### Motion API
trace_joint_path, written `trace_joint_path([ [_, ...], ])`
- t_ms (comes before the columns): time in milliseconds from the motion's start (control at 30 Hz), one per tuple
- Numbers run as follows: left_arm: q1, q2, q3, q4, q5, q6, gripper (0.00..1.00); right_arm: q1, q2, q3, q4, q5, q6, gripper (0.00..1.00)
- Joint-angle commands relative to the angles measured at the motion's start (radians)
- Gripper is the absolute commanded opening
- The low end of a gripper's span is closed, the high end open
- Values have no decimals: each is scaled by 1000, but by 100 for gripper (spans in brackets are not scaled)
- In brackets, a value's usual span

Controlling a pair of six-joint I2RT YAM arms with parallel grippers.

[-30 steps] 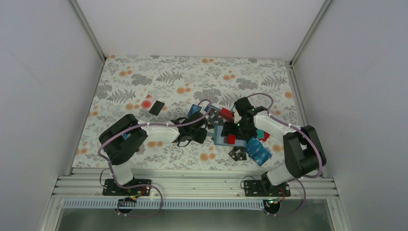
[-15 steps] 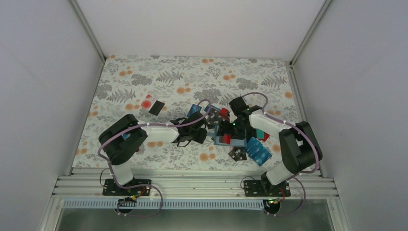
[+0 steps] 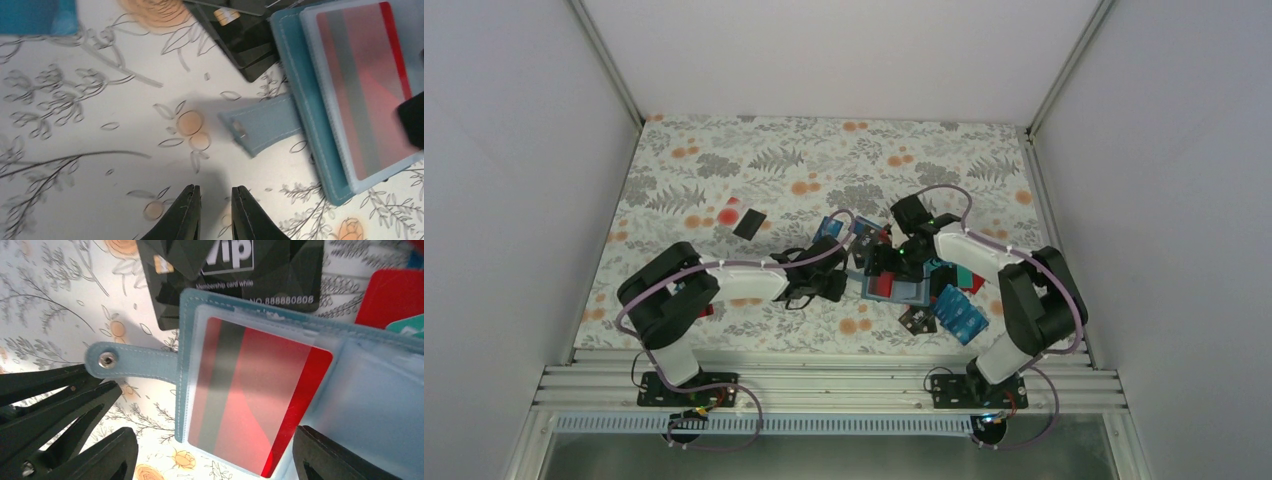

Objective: Put the credit cards into the card holder

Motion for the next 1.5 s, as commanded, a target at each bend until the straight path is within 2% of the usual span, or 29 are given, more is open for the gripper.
trace_joint_path([
  [0, 17, -78, -45, -38, -56, -22, 17, 5, -73, 57, -82, 81, -20, 80],
  [200, 28, -166, -90, -80, -77, -25, 17, -16, -171, 29, -161, 175, -1, 84],
  [333, 24, -232, -95, -39, 11, -12, 17, -84, -235, -28, -159, 282, 55, 88],
  [433, 11, -236, -60, -10, 77, 12, 18, -159, -277, -89, -114, 289, 71, 88],
  [733, -8, -64, 77, 53, 202, 14, 18, -260, -272, -238, 62, 104, 61, 89],
  [1000, -13, 53, 146, 33, 168, 12, 18, -295, -225, -303, 144, 13, 36, 88],
  [1467, -22, 162, 136, 55, 172, 16, 17, -339, -226, -339, 206, -174, 2, 86],
])
